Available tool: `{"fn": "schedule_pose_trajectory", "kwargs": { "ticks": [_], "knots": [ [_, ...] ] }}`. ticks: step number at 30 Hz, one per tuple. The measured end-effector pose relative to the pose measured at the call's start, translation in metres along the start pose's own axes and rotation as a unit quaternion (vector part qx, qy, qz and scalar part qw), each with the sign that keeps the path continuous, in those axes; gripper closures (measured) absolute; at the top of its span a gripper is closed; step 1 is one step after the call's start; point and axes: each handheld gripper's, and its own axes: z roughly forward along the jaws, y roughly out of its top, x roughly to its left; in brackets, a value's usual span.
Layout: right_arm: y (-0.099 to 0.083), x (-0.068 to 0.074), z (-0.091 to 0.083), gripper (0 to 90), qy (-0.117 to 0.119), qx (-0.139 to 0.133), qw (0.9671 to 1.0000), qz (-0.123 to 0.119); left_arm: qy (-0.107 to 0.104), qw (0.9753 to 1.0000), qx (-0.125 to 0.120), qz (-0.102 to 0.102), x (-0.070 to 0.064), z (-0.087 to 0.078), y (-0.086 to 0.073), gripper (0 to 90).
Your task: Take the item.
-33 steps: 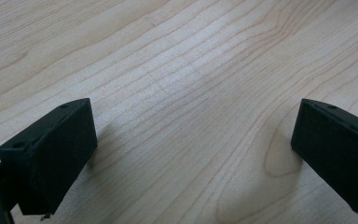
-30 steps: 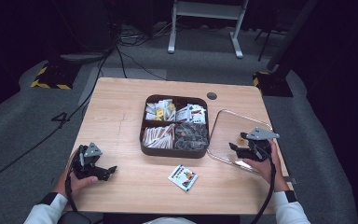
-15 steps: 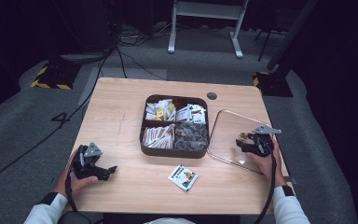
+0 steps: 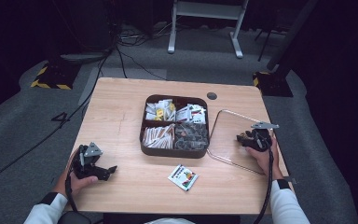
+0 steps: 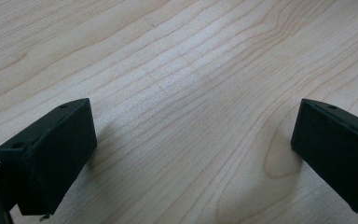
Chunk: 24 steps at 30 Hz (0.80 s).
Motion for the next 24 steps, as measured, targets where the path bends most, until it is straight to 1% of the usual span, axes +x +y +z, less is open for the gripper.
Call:
{"fn": "schedule_pose_trajectory", "kwargs": {
  "ticks": [2,3,4,12,14,16,18,24],
  "knots": [
    [0.0011,0.0007,0.0008,51.1,0.003,0.000,1.0000,-0.005,0.000,1.0000,0.000,0.000,0.0000,0.0000,0.0000,0.4],
    [0.0013,0.0010,0.0012,55.4,0.007,-0.001,1.0000,-0.004,0.000,1.0000,0.000,0.000,0.0000,0.0000,0.0000,0.3],
    [0.0015,0.0012,0.0011,57.9,0.015,-0.001,0.9999,-0.007,0.000,1.0000,0.000,-0.001,-0.0001,0.0000,0.0000,0.3],
    [0.0025,0.0000,0.0005,58.6,0.017,0.003,0.9998,-0.007,0.000,1.0000,0.000,0.000,0.0001,0.0000,0.0000,0.3],
    [0.0014,-0.0014,0.0003,58.8,0.024,-0.001,0.9997,0.000,0.000,1.0000,0.000,0.000,0.0001,0.0000,0.0000,0.3],
    [0.0004,-0.0020,-0.0003,58.8,0.025,-0.003,0.9997,0.005,0.000,1.0000,0.000,0.001,0.0001,0.0000,0.0000,0.3],
    [0.0003,-0.0016,-0.0011,58.8,0.021,-0.002,0.9998,0.002,0.000,1.0000,0.000,0.001,0.0001,0.0000,0.0001,0.3],
    [0.0001,-0.0023,-0.0017,58.9,0.022,0.000,0.9997,0.000,0.000,1.0000,0.000,0.001,0.0001,0.0000,0.0000,0.3]
  ]
}}
